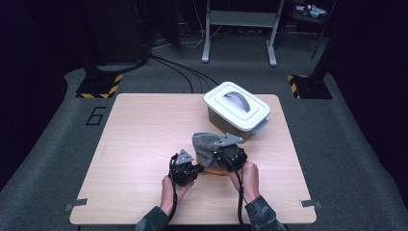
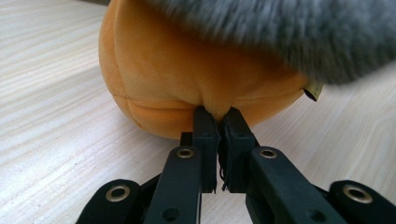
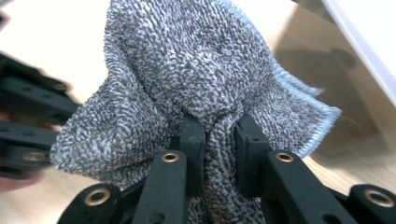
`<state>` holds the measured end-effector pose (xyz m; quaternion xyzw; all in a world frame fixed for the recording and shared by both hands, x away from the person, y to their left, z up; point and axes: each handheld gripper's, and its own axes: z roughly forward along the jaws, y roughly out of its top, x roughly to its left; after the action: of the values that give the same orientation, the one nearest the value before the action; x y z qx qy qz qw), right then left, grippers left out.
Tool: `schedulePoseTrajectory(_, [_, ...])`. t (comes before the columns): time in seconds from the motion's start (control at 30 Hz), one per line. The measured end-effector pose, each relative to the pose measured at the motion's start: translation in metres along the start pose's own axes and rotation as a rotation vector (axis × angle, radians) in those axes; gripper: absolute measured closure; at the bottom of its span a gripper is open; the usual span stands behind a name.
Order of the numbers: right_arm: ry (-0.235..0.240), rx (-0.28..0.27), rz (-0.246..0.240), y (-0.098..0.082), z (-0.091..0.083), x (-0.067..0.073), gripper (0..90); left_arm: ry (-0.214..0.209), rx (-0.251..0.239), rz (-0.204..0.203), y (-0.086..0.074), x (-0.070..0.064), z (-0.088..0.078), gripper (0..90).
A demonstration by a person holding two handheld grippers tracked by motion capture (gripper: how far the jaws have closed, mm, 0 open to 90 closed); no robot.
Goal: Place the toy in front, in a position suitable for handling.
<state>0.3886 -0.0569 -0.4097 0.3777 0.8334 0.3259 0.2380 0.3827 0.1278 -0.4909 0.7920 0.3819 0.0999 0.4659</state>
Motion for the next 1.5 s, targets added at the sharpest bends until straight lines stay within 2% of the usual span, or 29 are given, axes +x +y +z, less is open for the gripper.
schedulePoseTrajectory(0.03, [-0.008,0.014,-0.034,0.002,0.005,0.013,76.0,-0.004,0.008,-0.006,0.001,-0.001,0.000,86.3])
schedulePoseTrajectory(0.07, [-0.008,0.014,-0.034,0.002,0.005,0.013,76.0,0.010,0.009,0.010,0.000,0.000,-0.001,86.3])
schedulePoseTrajectory(0.13, [-0.026,0.031,-0.057,-0.001,0.011,0.016,76.2,-0.005,0.012,-0.027,-0.003,0.002,0.000,86.6])
schedulePoseTrajectory(0.17, [-0.012,0.030,-0.048,-0.007,0.012,0.008,76.3,-0.005,0.005,-0.029,-0.004,0.004,0.000,86.9])
schedulePoseTrajectory(0.27, [-0.035,0.039,-0.007,-0.016,0.005,-0.007,76.3,-0.003,0.006,-0.008,-0.003,0.002,-0.001,87.0])
schedulePoseTrajectory(0.33, [-0.055,0.040,0.000,-0.021,0.004,-0.013,76.2,-0.011,0.004,-0.030,-0.004,0.002,-0.001,87.0])
schedulePoseTrajectory(0.37, [-0.054,0.052,0.065,-0.031,0.004,-0.028,76.1,-0.012,0.009,-0.024,-0.005,0.003,-0.001,87.0])
schedulePoseTrajectory(0.43, [-0.075,0.058,0.076,-0.035,0.006,-0.033,76.1,-0.009,0.019,-0.007,-0.007,0.005,-0.001,87.0])
schedulePoseTrajectory(0.47, [-0.070,0.072,0.104,-0.039,0.006,-0.037,76.1,-0.007,0.022,-0.004,-0.009,0.004,-0.001,87.0])
schedulePoseTrajectory(0.5, [-0.044,0.057,0.108,-0.042,0.008,-0.040,76.1,-0.009,0.023,-0.001,-0.010,0.005,-0.001,86.9])
schedulePoseTrajectory(0.53, [-0.045,0.059,0.115,-0.043,0.009,-0.038,76.2,-0.007,0.028,-0.008,-0.011,0.004,-0.001,86.4])
schedulePoseTrajectory(0.6, [-0.035,0.053,0.089,-0.041,0.009,-0.033,76.4,-0.005,0.042,0.016,-0.009,0.004,-0.006,77.2])
schedulePoseTrajectory(0.67, [-0.040,0.054,0.078,-0.039,0.010,-0.030,76.5,0.013,0.000,0.028,-0.004,0.001,-0.016,65.7])
schedulePoseTrajectory(0.7, [-0.023,0.042,0.072,-0.038,0.010,-0.030,76.5,0.011,-0.017,0.024,0.003,0.001,-0.023,59.2])
schedulePoseTrajectory(0.77, [-0.010,0.041,0.075,-0.037,0.010,-0.027,76.5,0.025,-0.031,0.048,0.015,0.001,-0.026,45.3])
schedulePoseTrajectory(0.8, [-0.010,0.041,0.075,-0.037,0.010,-0.027,76.5,0.028,-0.033,0.074,0.022,0.002,-0.025,45.3])
schedulePoseTrajectory(0.9, [0.013,0.021,0.090,-0.034,0.006,-0.034,76.5,0.026,0.013,0.095,0.036,0.005,-0.011,48.6])
schedulePoseTrajectory(0.93, [0.013,0.021,0.090,-0.034,0.006,-0.034,76.5,0.018,0.034,0.089,0.036,0.005,-0.005,48.6])
schedulePoseTrajectory(0.97, [-0.006,-0.036,0.125,-0.030,-0.004,-0.042,76.7,0.019,0.050,0.094,0.034,0.005,0.000,49.8])
schedulePoseTrajectory(1.0, [-0.006,-0.036,0.125,-0.030,-0.004,-0.042,76.7,0.016,0.050,0.086,0.032,0.006,0.001,49.8])
schedulePoseTrajectory(1.07, [0.023,-0.063,0.153,-0.027,-0.007,-0.048,76.7,0.022,0.056,0.091,0.028,0.009,0.002,51.2])
schedulePoseTrajectory(1.1, [0.024,-0.029,0.157,-0.025,0.001,-0.046,76.6,0.022,0.050,0.070,0.022,0.011,0.002,52.5])
schedulePoseTrajectory(1.13, [0.024,-0.029,0.157,-0.025,0.001,-0.046,76.6,0.022,0.050,0.070,0.022,0.011,0.002,52.8])
schedulePoseTrajectory(1.17, [-0.004,0.025,0.150,-0.035,0.015,-0.043,76.7,0.007,0.044,0.048,0.018,0.013,0.003,52.9])
schedulePoseTrajectory(1.23, [0.001,0.025,0.158,-0.039,0.017,-0.045,76.6,0.003,0.063,0.063,0.015,0.014,0.004,53.2])
schedulePoseTrajectory(1.27, [0.010,0.020,0.184,-0.045,0.018,-0.050,76.6,0.006,0.055,0.056,0.014,0.014,0.004,53.2])
schedulePoseTrajectory(1.37, [-0.014,0.034,0.227,-0.063,0.021,-0.054,76.6,0.003,0.067,0.063,0.012,0.012,0.004,53.3])
schedulePoseTrajectory(1.47, [-0.028,0.046,0.224,-0.069,0.023,-0.055,76.6,0.000,0.072,0.061,0.011,0.013,0.004,53.4])
schedulePoseTrajectory(1.5, [-0.044,0.061,0.241,-0.070,0.025,-0.054,76.6,0.002,0.074,0.062,0.011,0.013,0.004,53.4])
